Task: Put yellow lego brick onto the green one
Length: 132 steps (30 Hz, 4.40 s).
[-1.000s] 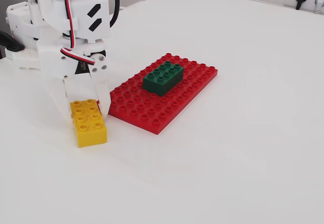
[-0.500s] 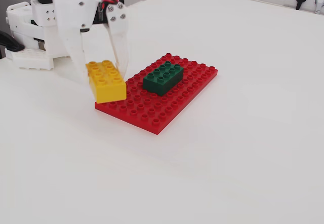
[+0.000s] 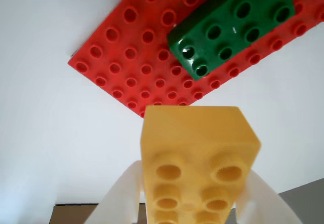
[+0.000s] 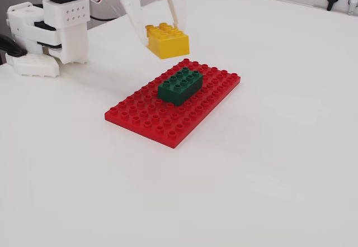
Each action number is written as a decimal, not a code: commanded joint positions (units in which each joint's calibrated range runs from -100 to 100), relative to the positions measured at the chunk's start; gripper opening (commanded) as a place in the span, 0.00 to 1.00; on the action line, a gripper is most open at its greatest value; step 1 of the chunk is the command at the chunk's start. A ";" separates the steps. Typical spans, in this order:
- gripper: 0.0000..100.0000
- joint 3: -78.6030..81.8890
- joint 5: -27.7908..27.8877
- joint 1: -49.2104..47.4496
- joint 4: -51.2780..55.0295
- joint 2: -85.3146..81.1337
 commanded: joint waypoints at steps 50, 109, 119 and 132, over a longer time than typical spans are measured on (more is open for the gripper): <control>0.12 34.34 -30.89 -9.62 -23.72 -20.73; 0.11 31.54 -36.88 -10.80 -29.17 -17.04; 0.11 38.50 -36.88 -10.13 -32.80 -21.40; 0.11 42.20 -36.83 -10.65 -34.96 -21.40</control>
